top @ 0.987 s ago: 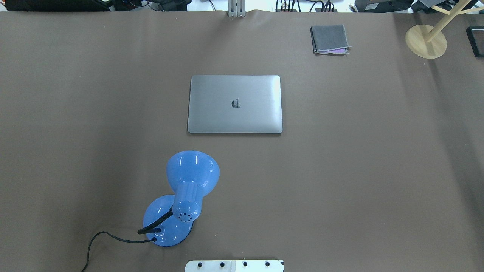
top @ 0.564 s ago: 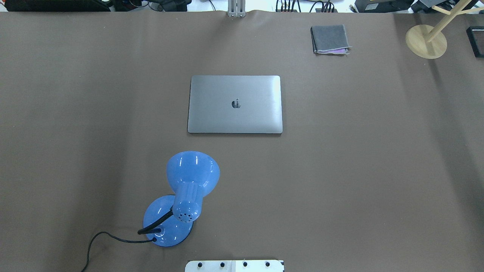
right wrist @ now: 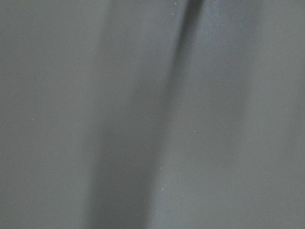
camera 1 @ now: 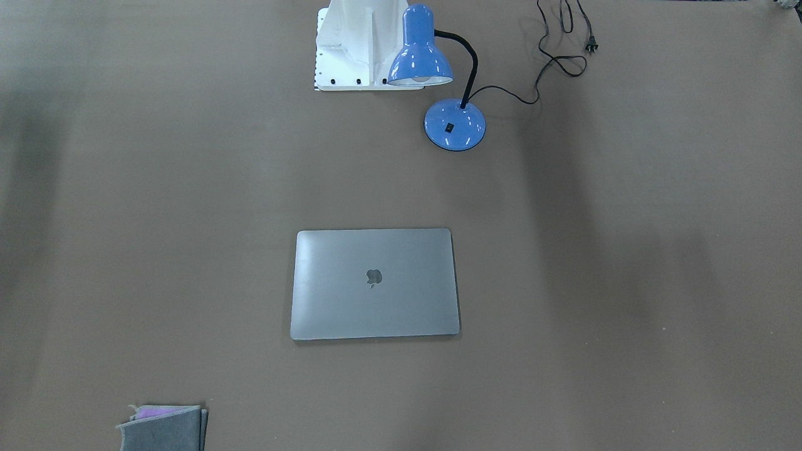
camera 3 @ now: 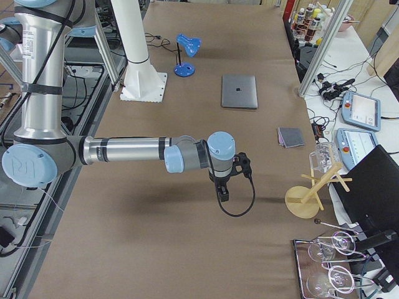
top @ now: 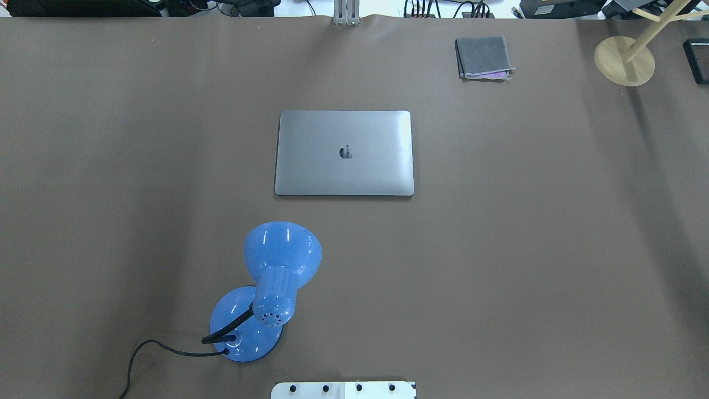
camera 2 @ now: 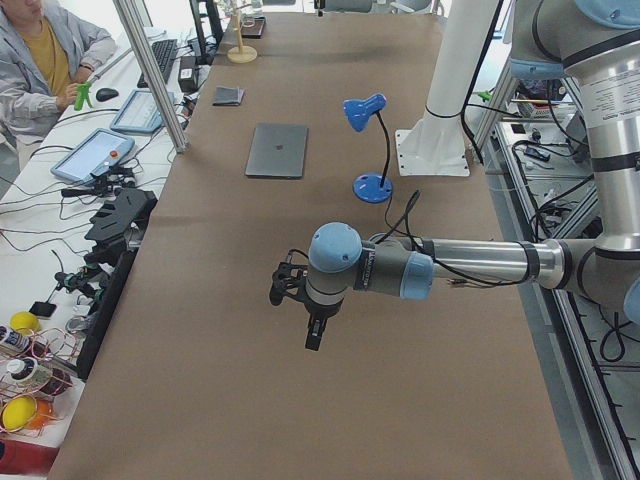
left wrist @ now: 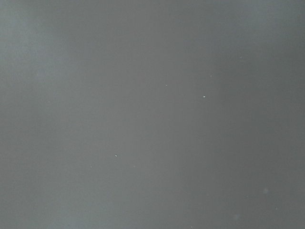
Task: Close laptop
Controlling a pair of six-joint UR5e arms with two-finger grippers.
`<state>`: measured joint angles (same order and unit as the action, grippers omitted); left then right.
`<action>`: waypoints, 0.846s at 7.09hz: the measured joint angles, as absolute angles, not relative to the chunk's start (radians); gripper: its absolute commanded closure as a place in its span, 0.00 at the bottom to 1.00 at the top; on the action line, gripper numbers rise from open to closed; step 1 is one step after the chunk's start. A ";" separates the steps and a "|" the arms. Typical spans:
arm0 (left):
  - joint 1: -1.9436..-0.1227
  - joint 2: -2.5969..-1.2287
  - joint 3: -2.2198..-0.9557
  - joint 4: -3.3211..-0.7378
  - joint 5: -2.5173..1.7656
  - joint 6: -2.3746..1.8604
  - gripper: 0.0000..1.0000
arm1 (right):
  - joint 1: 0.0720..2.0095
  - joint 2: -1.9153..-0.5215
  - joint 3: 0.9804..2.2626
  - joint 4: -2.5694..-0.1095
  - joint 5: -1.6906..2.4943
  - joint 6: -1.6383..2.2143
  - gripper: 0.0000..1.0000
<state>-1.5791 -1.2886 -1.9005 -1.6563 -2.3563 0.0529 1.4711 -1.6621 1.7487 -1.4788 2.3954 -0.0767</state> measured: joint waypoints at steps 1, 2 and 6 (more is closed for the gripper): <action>-1.584 -1.285 -1.910 -1.641 -2.357 0.052 0.02 | 1.459 -1.651 1.760 -1.508 2.393 -0.083 0.00; -1.588 -1.284 -1.914 -1.637 -2.358 0.051 0.02 | 1.452 -1.645 1.763 -1.524 2.386 -0.106 0.00; -1.593 -1.288 -1.918 -1.636 -2.358 0.043 0.02 | 1.459 -1.612 1.759 -1.616 2.377 -0.188 0.00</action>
